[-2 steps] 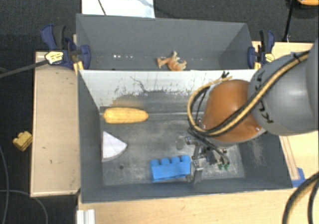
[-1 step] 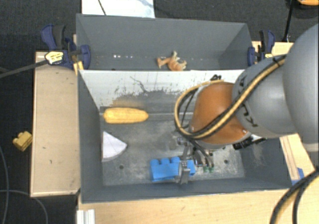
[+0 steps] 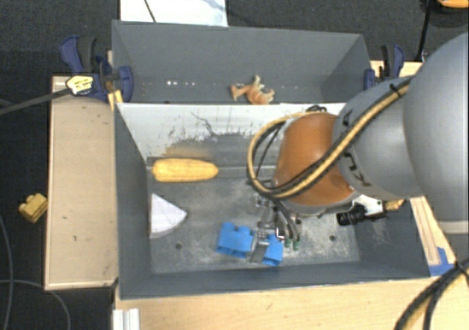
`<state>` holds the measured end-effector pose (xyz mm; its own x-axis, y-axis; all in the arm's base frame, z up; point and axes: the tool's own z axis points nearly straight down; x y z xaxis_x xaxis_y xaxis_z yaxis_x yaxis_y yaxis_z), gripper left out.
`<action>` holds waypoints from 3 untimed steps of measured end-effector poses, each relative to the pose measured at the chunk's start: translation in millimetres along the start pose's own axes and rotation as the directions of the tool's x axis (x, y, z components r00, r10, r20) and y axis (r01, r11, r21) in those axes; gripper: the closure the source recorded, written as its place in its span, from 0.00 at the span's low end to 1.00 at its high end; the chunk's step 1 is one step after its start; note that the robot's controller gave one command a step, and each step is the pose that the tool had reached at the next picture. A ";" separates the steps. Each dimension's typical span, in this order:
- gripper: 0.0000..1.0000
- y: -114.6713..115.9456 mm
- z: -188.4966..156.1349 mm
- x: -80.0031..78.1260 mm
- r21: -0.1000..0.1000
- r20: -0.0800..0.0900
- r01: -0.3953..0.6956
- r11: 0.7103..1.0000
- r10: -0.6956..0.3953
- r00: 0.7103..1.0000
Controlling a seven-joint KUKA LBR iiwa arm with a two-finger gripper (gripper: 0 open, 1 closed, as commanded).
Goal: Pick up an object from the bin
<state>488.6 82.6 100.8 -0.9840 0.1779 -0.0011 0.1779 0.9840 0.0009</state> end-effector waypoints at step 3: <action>0.00 13.3 29.0 11.6 0.000 0.004 0.252 0.968 -0.252 0.968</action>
Offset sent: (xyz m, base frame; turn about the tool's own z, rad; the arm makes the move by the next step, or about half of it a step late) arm -0.0127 0.0080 -0.0302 -0.1343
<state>479.6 97.8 71.8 -0.9971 -0.0762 -0.0050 -0.0762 0.9971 0.0003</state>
